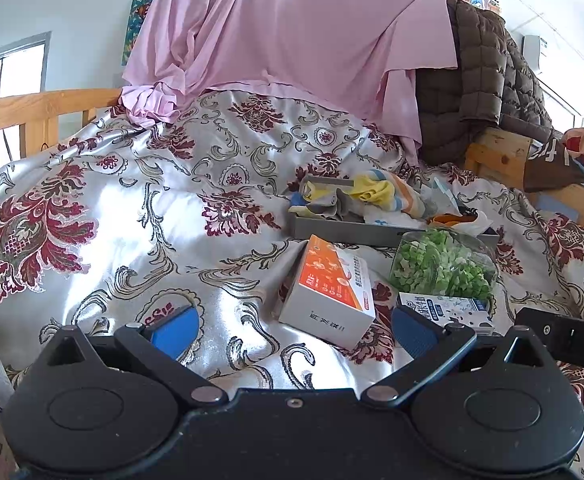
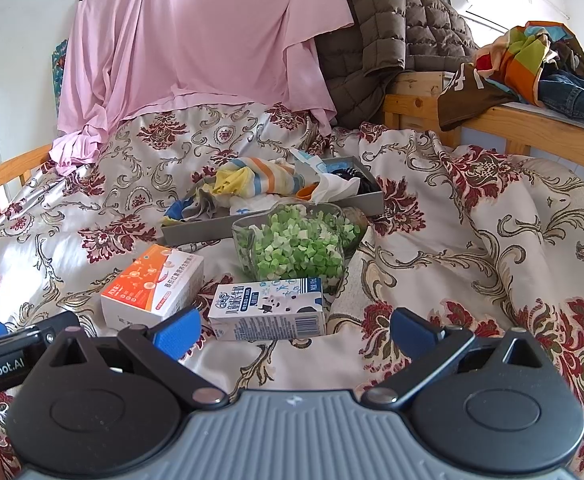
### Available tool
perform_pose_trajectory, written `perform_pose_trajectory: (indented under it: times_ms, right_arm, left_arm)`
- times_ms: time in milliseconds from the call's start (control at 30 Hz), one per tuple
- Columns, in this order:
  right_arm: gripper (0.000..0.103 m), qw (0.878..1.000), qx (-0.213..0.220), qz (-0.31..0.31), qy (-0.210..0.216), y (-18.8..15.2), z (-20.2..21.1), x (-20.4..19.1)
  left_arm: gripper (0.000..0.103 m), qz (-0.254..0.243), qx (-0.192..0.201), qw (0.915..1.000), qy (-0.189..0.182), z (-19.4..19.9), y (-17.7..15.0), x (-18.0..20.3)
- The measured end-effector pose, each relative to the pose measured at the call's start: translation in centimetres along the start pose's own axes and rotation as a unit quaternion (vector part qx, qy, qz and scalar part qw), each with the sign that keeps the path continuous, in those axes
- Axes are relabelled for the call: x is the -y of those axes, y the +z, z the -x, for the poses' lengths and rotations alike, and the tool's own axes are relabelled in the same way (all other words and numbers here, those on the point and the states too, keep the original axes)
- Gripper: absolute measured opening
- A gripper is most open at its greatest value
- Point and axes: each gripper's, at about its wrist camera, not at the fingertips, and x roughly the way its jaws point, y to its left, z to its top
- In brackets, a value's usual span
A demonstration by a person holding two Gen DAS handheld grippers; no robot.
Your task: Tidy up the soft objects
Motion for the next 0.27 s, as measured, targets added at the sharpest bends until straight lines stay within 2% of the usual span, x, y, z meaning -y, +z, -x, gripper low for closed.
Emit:
perform_pose_trajectory:
  times_ms: [267]
  right_arm:
    - [0.103, 1.000, 0.000, 0.000, 0.000, 0.02, 0.01, -0.01]
  left_arm:
    - [0.102, 0.001, 0.000, 1.0000, -0.001, 0.01, 0.03, -0.04]
